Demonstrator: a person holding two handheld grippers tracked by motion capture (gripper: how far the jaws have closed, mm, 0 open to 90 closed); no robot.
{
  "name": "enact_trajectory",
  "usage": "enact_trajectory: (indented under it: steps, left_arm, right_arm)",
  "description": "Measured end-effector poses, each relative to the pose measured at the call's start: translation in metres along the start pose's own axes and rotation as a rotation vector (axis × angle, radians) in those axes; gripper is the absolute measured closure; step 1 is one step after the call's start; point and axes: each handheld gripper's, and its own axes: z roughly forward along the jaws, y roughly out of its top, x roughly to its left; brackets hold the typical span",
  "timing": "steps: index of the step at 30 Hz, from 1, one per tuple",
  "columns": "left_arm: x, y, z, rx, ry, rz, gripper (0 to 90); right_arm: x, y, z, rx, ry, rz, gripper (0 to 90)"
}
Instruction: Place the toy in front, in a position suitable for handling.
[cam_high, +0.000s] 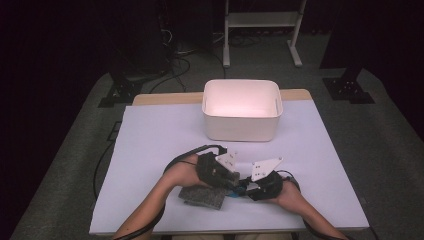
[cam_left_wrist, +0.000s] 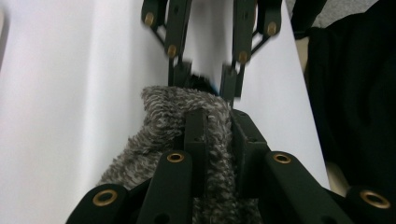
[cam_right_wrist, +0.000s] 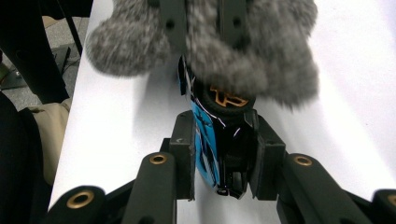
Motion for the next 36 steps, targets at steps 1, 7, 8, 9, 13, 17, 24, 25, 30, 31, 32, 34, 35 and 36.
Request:
enact_trajectory:
  steps: [1, 7, 8, 9, 13, 17, 24, 25, 30, 31, 32, 34, 35, 36]
  left_arm:
    - [-0.001, -0.004, -0.002, 0.007, 0.007, -0.005, 78.5]
    - [-0.003, -0.031, -0.021, 0.014, 0.037, -0.060, 78.4]
    - [-0.004, -0.036, -0.024, 0.008, 0.043, -0.069, 78.4]
    - [-0.004, -0.040, -0.027, 0.007, 0.047, -0.076, 78.4]
    - [-0.007, -0.053, -0.036, -0.005, 0.057, -0.105, 78.4]
    - [-0.008, -0.063, -0.041, 0.011, 0.078, -0.126, 78.2]
    - [-0.008, -0.067, -0.042, 0.012, 0.078, -0.138, 78.3]
    - [-0.008, -0.066, -0.042, 0.005, 0.074, -0.137, 78.3]
    - [-0.007, -0.053, -0.039, -0.018, 0.055, -0.109, 78.3]
    - [-0.007, -0.049, -0.037, -0.023, 0.048, -0.097, 78.4]
    - [-0.007, -0.043, -0.034, -0.025, 0.041, -0.085, 78.4]
    - [-0.007, -0.031, -0.027, -0.017, 0.032, -0.053, 78.4]
    - [-0.007, -0.025, -0.023, -0.013, 0.025, -0.040, 78.4]
    - [-0.005, -0.019, -0.019, -0.008, 0.021, -0.027, 78.4]
  right_arm:
    - [0.000, 0.000, 0.000, 0.000, 0.001, 0.001, 66.5]
    - [-0.001, 0.000, 0.000, 0.001, 0.004, 0.004, 66.6]
    - [-0.001, 0.000, 0.000, 0.000, 0.004, 0.003, 66.6]
    - [-0.001, 0.000, 0.000, 0.000, 0.005, 0.003, 66.6]
    - [-0.001, -0.001, 0.000, -0.001, 0.005, 0.003, 66.6]
    - [-0.002, -0.001, 0.000, 0.000, 0.006, 0.003, 66.6]
    - [-0.002, -0.001, 0.000, -0.001, 0.010, 0.005, 66.7]
    - [-0.002, -0.001, 0.000, 0.000, 0.010, 0.006, 66.7]
    - [-0.003, -0.001, 0.000, 0.000, 0.013, 0.009, 66.6]
    - [-0.003, -0.001, 0.001, 0.000, 0.014, 0.010, 66.6]
    - [-0.003, -0.001, 0.001, 0.000, 0.014, 0.010, 66.6]
    - [-0.003, -0.001, 0.001, -0.001, 0.015, 0.011, 66.6]
    - [-0.003, -0.001, 0.001, -0.002, 0.016, 0.014, 66.5]
    - [-0.002, -0.001, 0.001, -0.001, 0.017, 0.017, 66.5]
